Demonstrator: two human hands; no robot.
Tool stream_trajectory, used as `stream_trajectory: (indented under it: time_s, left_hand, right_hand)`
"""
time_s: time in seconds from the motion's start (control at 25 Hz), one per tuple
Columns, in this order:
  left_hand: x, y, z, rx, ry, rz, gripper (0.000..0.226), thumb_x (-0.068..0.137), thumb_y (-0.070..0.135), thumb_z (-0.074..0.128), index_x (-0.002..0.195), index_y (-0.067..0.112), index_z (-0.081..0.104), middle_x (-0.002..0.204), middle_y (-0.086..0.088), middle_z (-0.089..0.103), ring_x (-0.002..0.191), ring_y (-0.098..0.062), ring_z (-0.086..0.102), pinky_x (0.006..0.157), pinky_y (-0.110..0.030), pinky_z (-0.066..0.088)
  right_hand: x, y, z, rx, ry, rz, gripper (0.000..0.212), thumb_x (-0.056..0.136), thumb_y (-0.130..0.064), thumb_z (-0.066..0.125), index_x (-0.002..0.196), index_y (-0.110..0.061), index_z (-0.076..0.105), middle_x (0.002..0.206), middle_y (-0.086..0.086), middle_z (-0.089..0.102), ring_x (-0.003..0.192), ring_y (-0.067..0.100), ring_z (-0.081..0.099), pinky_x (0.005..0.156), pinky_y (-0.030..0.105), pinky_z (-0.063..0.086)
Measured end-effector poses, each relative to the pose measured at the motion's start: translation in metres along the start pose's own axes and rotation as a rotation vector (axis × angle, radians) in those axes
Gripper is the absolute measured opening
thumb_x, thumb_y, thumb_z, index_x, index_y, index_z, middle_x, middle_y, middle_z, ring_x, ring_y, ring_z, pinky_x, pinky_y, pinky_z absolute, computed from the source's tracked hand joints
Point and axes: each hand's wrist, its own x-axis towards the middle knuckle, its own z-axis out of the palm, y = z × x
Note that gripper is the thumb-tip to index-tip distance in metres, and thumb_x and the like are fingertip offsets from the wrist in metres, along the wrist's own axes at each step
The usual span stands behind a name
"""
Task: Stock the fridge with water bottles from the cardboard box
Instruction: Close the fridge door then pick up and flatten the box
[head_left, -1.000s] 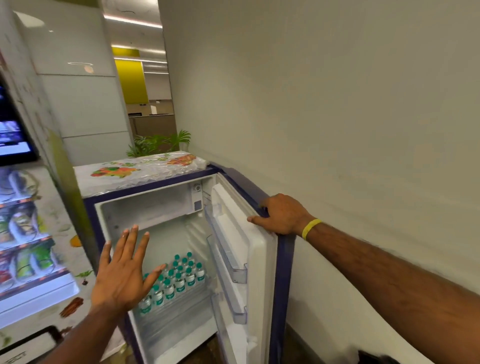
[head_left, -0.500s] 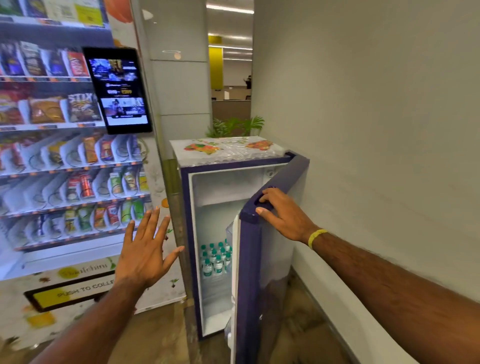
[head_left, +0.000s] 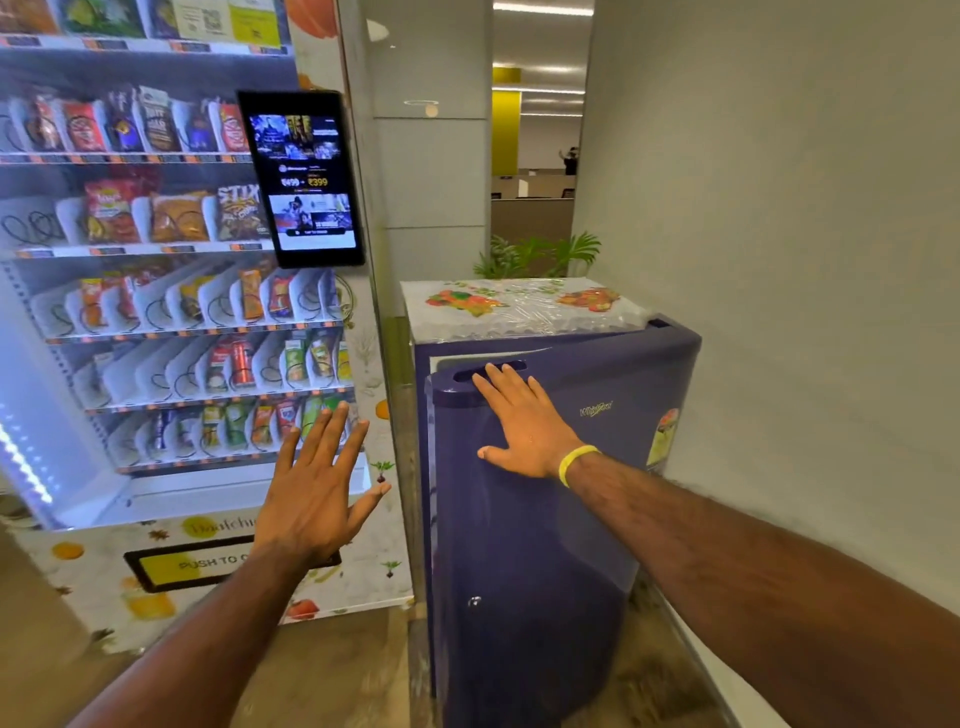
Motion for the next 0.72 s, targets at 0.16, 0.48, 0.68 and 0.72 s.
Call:
stream_trajectory:
  time_s: [0.16,0.48,0.68,0.72]
  left_hand:
    - [0.017,0.006,0.014,0.009,0.001,-0.007,0.081,0.092,0.072,0.018,0.152,0.018,0.028,0.161,-0.009,0.017,0.148,-0.029,0.015,0.117,-0.052,0.012]
    - [0.034,0.003,0.045,0.032,-0.062,-0.025,0.081,0.091,0.073,0.027,0.152,0.020,0.029,0.161,-0.009,0.019,0.148,-0.029,0.016,0.118,-0.050,0.006]
    - [0.032,-0.004,0.054,0.036,-0.086,-0.063,0.081,0.090,0.074,0.026,0.153,0.022,0.027,0.161,-0.009,0.016,0.149,-0.028,0.012,0.119,-0.046,-0.002]
    - [0.030,-0.005,0.057,0.044,-0.091,-0.065,0.081,0.091,0.074,0.025,0.153,0.022,0.027,0.162,-0.008,0.014,0.149,-0.027,0.011,0.119,-0.048,0.001]
  right_hand:
    - [0.048,0.006,0.014,-0.078,-0.069,-0.001,0.104,0.085,-0.053,0.062,0.156,-0.023,-0.007,0.164,0.004,-0.014,0.151,0.025,-0.011,0.122,0.050,-0.001]
    - [0.100,0.010,0.037,-0.120,-0.096,0.028,0.119,0.077,-0.055,0.068,0.155,-0.020,-0.016,0.162,0.007,-0.021,0.149,0.029,-0.018,0.119,0.053,-0.006]
    - [0.094,0.006,0.040,-0.143,-0.022,0.039,0.111,0.082,-0.055,0.063,0.155,-0.019,-0.012,0.162,0.008,-0.019,0.150,0.030,-0.016,0.120,0.054,-0.003]
    - [0.091,0.003,0.042,-0.151,-0.001,0.039,0.108,0.084,-0.055,0.061,0.156,-0.019,-0.010,0.162,0.008,-0.018,0.149,0.031,-0.016,0.120,0.054,-0.003]
